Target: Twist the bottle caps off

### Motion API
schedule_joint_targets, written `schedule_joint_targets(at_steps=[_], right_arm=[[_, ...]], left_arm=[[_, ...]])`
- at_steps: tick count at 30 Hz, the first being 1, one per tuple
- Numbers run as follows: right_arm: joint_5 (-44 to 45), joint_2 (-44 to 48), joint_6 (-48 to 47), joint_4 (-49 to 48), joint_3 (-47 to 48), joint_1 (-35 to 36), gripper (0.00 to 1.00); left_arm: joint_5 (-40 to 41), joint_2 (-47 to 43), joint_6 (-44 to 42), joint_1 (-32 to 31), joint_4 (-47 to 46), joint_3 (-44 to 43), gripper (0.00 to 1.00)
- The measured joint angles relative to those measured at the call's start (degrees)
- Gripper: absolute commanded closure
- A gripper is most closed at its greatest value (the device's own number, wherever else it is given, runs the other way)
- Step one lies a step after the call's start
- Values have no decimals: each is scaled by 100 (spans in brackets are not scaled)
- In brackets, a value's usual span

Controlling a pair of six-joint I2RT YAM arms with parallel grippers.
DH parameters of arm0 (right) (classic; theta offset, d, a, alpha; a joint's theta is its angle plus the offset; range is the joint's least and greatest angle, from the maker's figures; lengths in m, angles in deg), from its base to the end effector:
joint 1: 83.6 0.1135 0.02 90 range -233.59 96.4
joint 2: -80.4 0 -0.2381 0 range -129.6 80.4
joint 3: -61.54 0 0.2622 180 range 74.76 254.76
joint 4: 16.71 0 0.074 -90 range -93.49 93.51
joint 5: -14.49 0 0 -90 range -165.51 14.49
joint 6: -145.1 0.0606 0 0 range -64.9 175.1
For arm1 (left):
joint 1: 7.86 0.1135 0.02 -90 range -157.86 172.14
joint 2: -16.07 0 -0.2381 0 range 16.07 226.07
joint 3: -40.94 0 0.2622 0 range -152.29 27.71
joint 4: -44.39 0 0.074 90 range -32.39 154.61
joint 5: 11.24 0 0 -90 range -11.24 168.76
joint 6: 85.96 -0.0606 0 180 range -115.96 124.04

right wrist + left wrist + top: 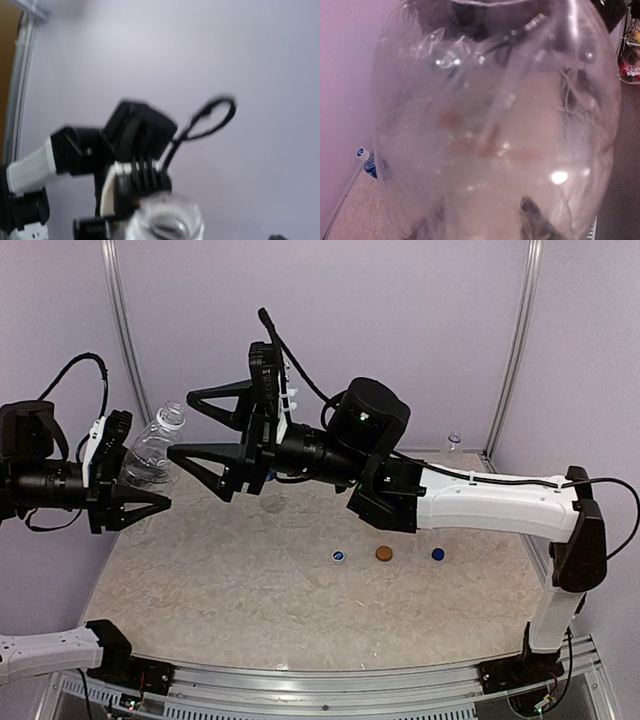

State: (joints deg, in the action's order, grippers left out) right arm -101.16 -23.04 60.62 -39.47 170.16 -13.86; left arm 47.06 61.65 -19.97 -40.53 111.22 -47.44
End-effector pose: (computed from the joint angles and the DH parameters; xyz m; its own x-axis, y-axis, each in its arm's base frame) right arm 0.1313 0.4313 0.4290 0.0674 0.4330 -0.8989 -0.9892 -0.0887 -0.1169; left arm 0.1178 -0.1134 0.4106 0.0381 0.3868 -0.9214 0.9281 0.3281 0.1762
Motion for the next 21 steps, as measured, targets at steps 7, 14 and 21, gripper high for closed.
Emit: schedule_joint_targets(at_steps=[7, 14, 21], right_arm=[[-42, -573, 223, 153, 623, 31, 35], [-85, -778, 457, 306, 1283, 33, 51], [-162, -942, 520, 706, 1589, 33, 72]], left_arm=[[-90, -17, -7, -2, 2, 0, 73], [-87, -22, -50, -48, 0, 0, 73], [-13, -17, -55, -48, 92, -7, 73]])
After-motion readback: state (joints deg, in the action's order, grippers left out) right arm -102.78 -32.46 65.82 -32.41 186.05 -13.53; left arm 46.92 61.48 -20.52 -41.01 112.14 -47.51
